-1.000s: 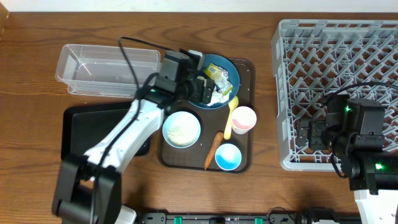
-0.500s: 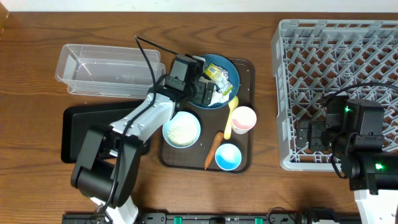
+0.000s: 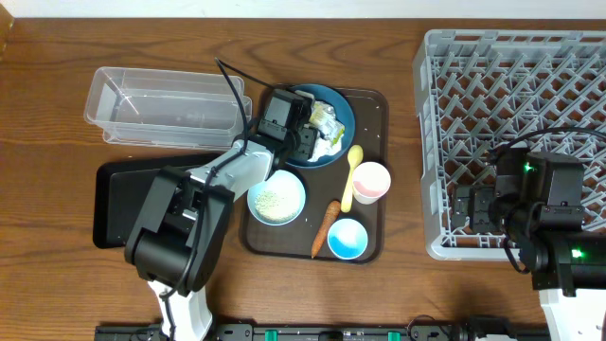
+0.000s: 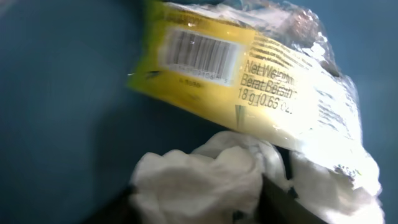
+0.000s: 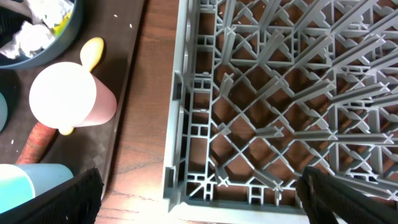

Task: Sort waste into correct bins and load items into the dishwasher rack
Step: 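Reach the left gripper to the blue plate and grasp the tissue, then carry the tissue with the left gripper into the clear bin, then grasp the remaining crumpled tissue on the plate with the left gripper, then drop the tissue into the clear bin with the left gripper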

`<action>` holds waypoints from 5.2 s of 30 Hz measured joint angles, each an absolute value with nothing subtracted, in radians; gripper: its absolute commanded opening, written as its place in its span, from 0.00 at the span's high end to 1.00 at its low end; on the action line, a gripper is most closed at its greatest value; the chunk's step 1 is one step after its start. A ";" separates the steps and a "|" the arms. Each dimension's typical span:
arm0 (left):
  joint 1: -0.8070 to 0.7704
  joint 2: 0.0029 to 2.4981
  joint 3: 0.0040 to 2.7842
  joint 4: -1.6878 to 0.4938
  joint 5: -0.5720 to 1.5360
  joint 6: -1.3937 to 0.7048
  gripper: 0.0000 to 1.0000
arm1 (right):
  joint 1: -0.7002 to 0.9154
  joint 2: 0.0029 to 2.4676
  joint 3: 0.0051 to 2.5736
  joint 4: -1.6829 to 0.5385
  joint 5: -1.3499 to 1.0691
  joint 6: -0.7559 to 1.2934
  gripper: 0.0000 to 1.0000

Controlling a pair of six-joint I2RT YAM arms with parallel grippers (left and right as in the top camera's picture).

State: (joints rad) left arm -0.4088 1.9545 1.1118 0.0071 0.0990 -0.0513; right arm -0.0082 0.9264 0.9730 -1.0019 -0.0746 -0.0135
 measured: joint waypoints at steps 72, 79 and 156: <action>-0.366 1.631 1.110 -0.310 0.211 -0.074 0.25 | -0.008 0.926 0.973 -1.006 -0.075 -0.011 0.01; -0.435 1.759 1.106 -0.306 0.211 -0.074 0.25 | -0.008 0.926 0.973 -1.006 -0.075 -0.011 0.01; 0.000 1.567 1.103 -0.203 -0.030 -0.087 0.43 | -0.008 0.926 0.973 -1.013 -0.075 -0.011 0.01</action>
